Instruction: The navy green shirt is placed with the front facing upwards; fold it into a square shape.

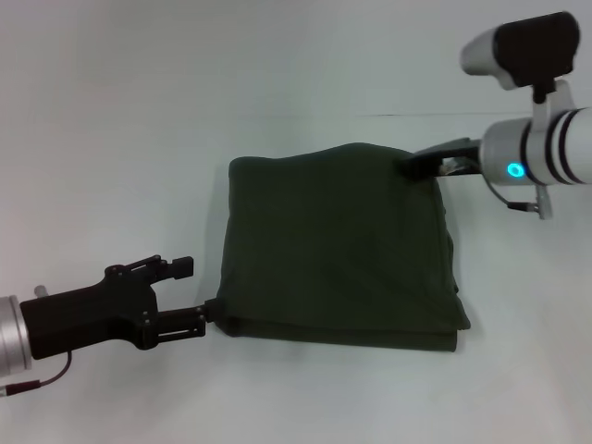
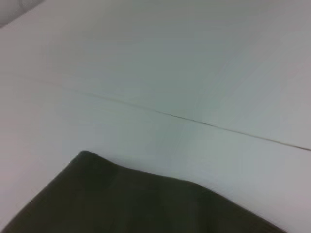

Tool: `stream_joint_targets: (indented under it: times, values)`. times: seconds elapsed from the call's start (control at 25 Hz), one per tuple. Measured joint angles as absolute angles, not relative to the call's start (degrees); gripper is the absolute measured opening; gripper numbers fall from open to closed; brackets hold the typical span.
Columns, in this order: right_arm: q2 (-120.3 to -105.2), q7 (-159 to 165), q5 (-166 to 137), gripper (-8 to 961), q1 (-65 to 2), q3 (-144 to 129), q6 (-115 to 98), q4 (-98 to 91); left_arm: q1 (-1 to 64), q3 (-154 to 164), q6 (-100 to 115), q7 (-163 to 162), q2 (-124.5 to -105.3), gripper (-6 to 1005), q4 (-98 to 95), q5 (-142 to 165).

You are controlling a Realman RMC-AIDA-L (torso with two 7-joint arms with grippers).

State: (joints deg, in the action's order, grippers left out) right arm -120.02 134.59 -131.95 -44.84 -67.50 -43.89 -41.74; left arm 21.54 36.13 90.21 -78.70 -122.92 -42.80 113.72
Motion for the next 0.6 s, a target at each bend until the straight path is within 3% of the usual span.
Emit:
stream_joint_targets:
  times: [0.6]
  values:
    - [-120.13,133.19,-132.25,13,-51.93,-72.03,-30.21,-27.36,22.3,34.63,90.17,-78.65,-122.96,878,-42.8,113.63]
